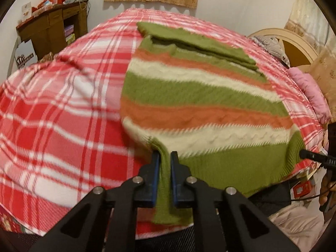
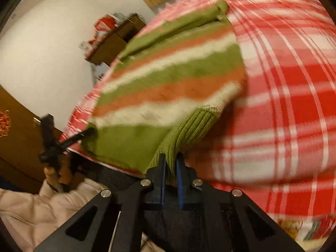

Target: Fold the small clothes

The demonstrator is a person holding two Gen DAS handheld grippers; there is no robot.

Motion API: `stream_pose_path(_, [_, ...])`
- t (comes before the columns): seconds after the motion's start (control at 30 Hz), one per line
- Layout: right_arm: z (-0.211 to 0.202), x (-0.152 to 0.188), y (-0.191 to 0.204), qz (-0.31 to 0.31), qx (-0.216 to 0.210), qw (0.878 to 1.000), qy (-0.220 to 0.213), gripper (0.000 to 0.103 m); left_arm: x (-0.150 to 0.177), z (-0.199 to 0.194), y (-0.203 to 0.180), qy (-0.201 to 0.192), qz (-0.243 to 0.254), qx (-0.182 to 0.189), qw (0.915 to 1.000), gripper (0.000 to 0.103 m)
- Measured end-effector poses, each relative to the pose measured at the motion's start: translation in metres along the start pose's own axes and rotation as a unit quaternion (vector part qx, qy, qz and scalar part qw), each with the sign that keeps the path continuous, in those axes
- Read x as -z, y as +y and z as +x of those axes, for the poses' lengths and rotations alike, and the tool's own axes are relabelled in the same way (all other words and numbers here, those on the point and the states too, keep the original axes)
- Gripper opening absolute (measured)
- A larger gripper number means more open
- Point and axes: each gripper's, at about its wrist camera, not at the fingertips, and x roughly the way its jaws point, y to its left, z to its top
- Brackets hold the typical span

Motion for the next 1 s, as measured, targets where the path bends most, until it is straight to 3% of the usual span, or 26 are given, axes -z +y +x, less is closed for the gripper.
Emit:
stream_pose_path(0.1, [-0.003, -0.026, 0.005, -0.004, -0.018, 0.999, -0.026, 0.004, -0.017, -0.007, -0.008, -0.022, 0.016, -0.004, 0.9996, 0.011])
stream_pose_path(0.2, [-0.003, -0.055, 0.006, -0.019, -0.006, 0.998, -0.051, 0.004, -0.04, -0.012, -0.008, -0.043, 0.022, -0.006, 0.9988, 0.011])
stream_pose_path(0.33, [0.006, -0.086, -0.004, -0.03, 0.035, 0.997, -0.066, 0.003, -0.069, -0.01, -0.002, -0.066, 0.022, -0.041, 0.9967, 0.011])
stream_pose_path(0.4, [0.01, -0.096, -0.013, -0.027, 0.071, 0.994, -0.075, 0.0, -0.077, -0.011, 0.005, -0.068, 0.01, -0.038, 0.9969, 0.011])
stream_pose_path(0.57, [0.009, -0.106, -0.043, 0.005, 0.111, 0.989, -0.099, 0.0, -0.078, -0.028, 0.031, -0.081, 0.011, -0.068, 0.9943, 0.013])
stream_pose_path(0.6, [0.005, -0.102, -0.046, 0.006, 0.103, 0.989, -0.104, 0.0, -0.075, -0.033, 0.036, -0.08, 0.012, -0.068, 0.9944, 0.015])
stream_pose_path(0.63, [0.001, -0.098, -0.046, 0.008, 0.087, 0.99, -0.111, 0.0, -0.072, -0.036, 0.041, -0.078, 0.009, -0.063, 0.9949, 0.023])
stream_pose_path(0.73, [-0.007, -0.089, -0.038, 0.006, 0.069, 0.991, -0.114, 0.001, -0.057, -0.039, 0.054, -0.07, -0.004, -0.057, 0.9959, 0.059])
stream_pose_path(0.77, [-0.01, -0.085, -0.035, 0.001, 0.074, 0.991, -0.115, 0.001, -0.051, -0.037, 0.054, -0.067, -0.006, -0.056, 0.9962, 0.064])
stream_pose_path(1.0, [-0.025, -0.061, -0.017, -0.008, 0.062, 0.989, -0.132, 0.002, -0.013, 0.002, 0.036, 0.013, -0.006, -0.013, 0.9998, 0.064])
